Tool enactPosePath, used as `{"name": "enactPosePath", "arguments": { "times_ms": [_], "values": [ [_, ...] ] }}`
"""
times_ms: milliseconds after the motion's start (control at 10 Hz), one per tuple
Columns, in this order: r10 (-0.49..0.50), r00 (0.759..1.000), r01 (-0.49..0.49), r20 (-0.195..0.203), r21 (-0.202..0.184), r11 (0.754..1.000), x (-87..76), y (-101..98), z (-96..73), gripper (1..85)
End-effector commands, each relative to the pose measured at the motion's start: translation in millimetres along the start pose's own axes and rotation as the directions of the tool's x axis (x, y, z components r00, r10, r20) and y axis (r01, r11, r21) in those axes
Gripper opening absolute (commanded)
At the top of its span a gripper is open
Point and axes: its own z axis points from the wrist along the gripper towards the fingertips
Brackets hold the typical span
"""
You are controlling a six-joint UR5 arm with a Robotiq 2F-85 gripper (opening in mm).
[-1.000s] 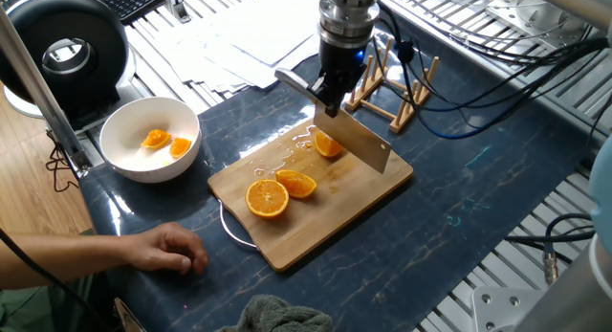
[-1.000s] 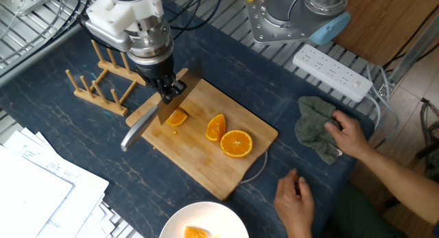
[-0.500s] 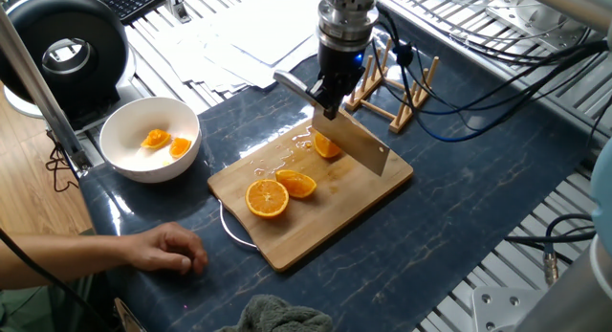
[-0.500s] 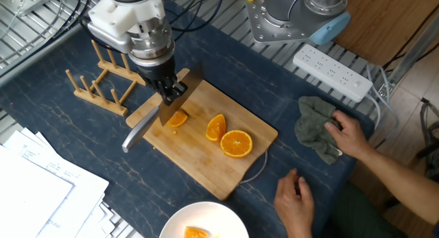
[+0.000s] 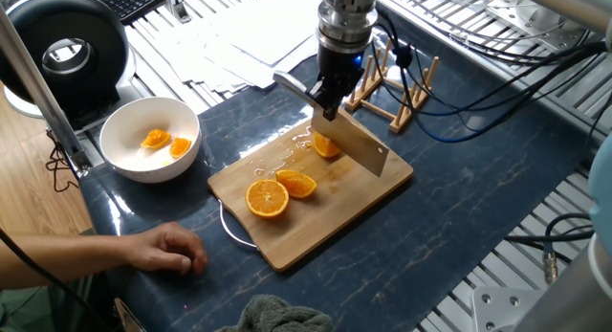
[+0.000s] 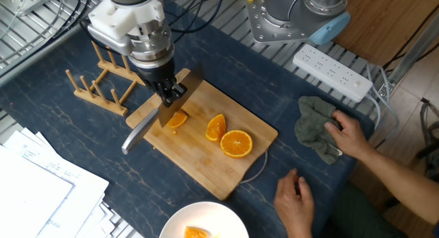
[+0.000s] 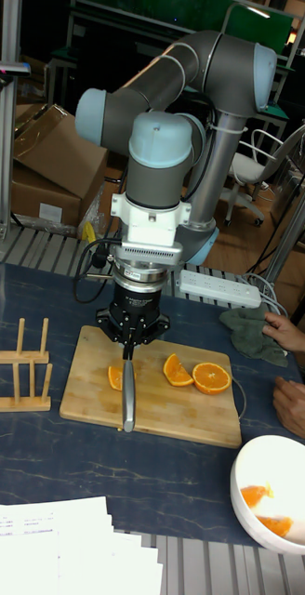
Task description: Chop the orange
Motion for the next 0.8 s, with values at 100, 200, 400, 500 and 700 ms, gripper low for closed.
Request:
{"name": "enactPosePath", "arguments": {
  "times_ms": [100,200,400,500,700],
  "values": [
    [0.006,1.0,-0.006,0.016,-0.015,1.0,-2.3,2.6,12.2,1.3],
    [0.006,1.0,-0.006,0.021,-0.014,1.0,-4.2,2.2,17.4,1.3],
    [-0.001,1.0,0.002,0.027,-0.015,1.0,-6.0,0.7,24.2,1.3],
    [-0.006,0.999,0.006,0.033,-0.017,1.0,-7.4,-1.3,25.9,1.3],
    [-0.007,0.999,0.008,0.046,-0.019,1.0,-14.0,-2.3,31.1,1.3]
  ]
}}
